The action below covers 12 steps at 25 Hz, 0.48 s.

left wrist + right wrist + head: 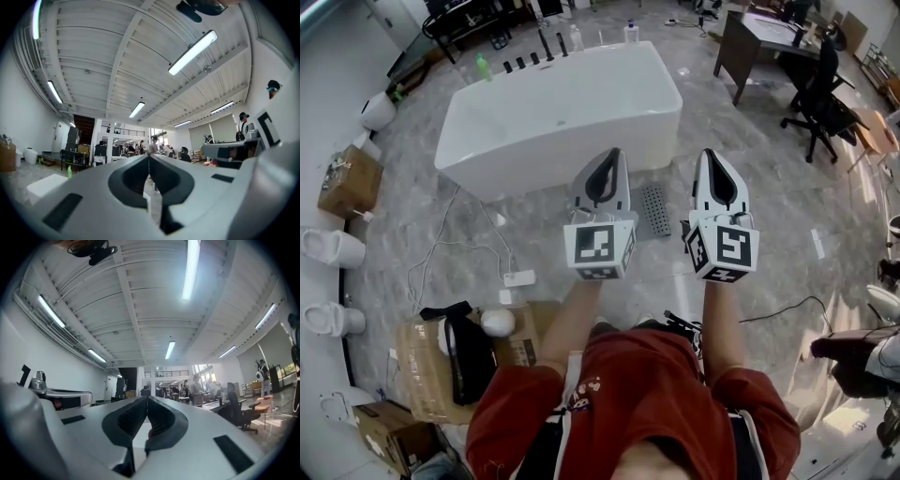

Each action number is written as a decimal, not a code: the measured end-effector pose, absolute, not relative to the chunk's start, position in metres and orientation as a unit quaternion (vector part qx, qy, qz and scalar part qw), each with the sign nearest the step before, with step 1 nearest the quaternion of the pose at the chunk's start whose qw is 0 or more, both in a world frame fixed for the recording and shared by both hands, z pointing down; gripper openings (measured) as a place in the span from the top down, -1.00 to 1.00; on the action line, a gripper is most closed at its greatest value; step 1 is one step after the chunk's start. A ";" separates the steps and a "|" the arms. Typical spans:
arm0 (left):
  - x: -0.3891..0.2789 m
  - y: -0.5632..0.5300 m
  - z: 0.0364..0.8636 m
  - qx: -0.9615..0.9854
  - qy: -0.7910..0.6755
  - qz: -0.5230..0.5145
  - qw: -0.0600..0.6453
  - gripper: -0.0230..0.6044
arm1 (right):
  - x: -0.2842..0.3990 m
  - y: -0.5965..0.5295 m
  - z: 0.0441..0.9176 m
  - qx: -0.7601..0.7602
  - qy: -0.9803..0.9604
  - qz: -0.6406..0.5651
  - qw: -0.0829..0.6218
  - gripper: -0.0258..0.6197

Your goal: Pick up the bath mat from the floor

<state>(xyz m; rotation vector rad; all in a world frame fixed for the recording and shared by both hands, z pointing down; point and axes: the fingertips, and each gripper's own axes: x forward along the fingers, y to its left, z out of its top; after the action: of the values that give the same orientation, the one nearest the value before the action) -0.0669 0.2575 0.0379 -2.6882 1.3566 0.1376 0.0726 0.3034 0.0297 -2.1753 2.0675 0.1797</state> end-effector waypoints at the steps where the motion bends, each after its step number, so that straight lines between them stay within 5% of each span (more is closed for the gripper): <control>1: -0.063 0.257 0.039 -0.889 0.451 0.046 0.063 0.87 | 0.077 0.303 0.030 -0.721 0.687 0.059 0.068 0.88; 12: -0.036 0.257 0.040 -0.882 0.465 0.042 0.068 0.87 | 0.112 0.300 0.037 -0.716 0.692 0.051 0.074 0.88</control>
<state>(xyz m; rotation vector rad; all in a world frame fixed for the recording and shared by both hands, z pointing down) -0.0360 0.2567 0.0404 -2.6569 1.3998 0.1279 0.1116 0.2998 0.0369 -2.1488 2.0773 0.1537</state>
